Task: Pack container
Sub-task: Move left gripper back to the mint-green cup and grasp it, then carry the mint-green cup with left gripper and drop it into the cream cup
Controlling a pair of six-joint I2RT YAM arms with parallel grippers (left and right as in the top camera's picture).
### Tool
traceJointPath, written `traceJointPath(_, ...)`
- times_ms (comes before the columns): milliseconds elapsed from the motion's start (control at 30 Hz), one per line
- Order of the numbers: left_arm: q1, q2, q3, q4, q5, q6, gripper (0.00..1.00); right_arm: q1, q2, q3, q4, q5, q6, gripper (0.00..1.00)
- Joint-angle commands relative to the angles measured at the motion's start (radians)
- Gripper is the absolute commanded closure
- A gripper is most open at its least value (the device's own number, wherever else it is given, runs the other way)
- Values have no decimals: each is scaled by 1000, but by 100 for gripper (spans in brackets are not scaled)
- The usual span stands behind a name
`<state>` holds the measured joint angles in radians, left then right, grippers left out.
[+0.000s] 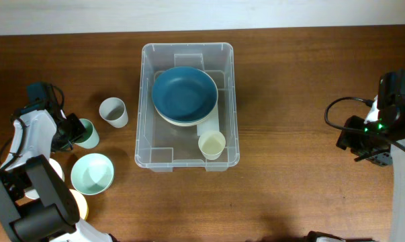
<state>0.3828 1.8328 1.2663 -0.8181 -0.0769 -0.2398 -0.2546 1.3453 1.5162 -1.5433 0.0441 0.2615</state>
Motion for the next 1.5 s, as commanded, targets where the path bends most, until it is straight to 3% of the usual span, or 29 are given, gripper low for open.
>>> traceJointPath(0,3,9,-8,-2,11,1,87,-1,-14,-2,0,13,-3,43)
traceJointPath(100,3,9,-8,-5,11,1,100,-1,-14,-2,0,13,-3,43)
traceJointPath(300,3,-17,60,-46,77,2,100,-1,-14,-2,-1,13,-3,43)
traceJointPath(600,-66,-218,377,-262,214,9,100,-1,-14,-2,0,13,-3,43)
traceJointPath(833,-396,-359,446,-315,208,10,100,-1,-14,-2,4,13,-3,43)
traceJointPath(1100,-827,-279,445,-309,174,9,100,-1,-14,-2,3,13,-3,43)
traceJointPath(1267,-967,-159,444,-328,163,9,100,-1,-14,-2,3,12,-3,43)
traceJointPath(1467,-1005,-44,444,-400,162,9,100,-1,-14,-2,-4,13,-3,43)
